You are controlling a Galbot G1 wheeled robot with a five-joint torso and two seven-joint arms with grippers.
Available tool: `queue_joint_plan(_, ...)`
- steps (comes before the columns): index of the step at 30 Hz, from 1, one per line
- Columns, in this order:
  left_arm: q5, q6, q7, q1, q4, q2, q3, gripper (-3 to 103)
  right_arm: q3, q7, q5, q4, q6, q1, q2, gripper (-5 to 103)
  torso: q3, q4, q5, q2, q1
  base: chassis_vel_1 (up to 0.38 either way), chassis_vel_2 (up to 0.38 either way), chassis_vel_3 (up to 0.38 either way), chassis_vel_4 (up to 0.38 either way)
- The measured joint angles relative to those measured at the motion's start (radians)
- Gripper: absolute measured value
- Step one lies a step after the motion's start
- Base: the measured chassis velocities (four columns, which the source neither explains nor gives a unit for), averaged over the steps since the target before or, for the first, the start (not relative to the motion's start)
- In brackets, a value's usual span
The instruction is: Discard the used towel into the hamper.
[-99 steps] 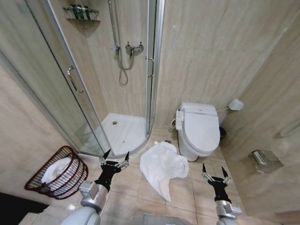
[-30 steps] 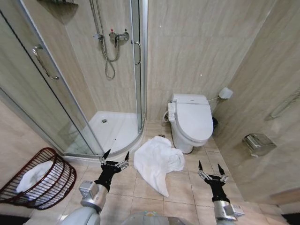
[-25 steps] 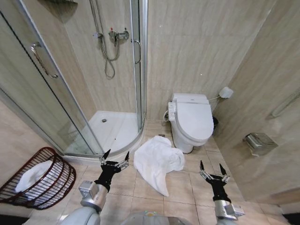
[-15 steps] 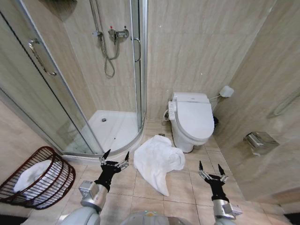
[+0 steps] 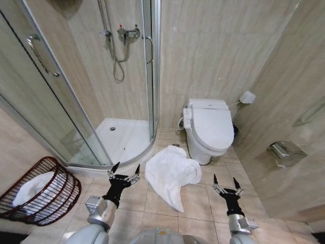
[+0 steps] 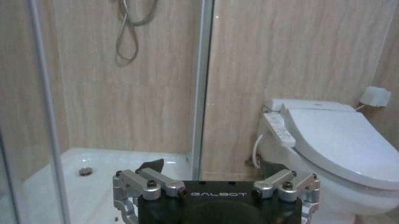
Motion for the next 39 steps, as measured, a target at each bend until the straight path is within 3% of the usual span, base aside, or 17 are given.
queue_joint_plan(39,0.000,0.000,0.000,0.000,0.000,0.000,0.000,100,0.015,0.002,0.016,-0.074,0.055,0.007,-0.013,100,-0.089,0.0001,0.0000,-0.151,-0.062,0.006,0.008,0.008,0.008)
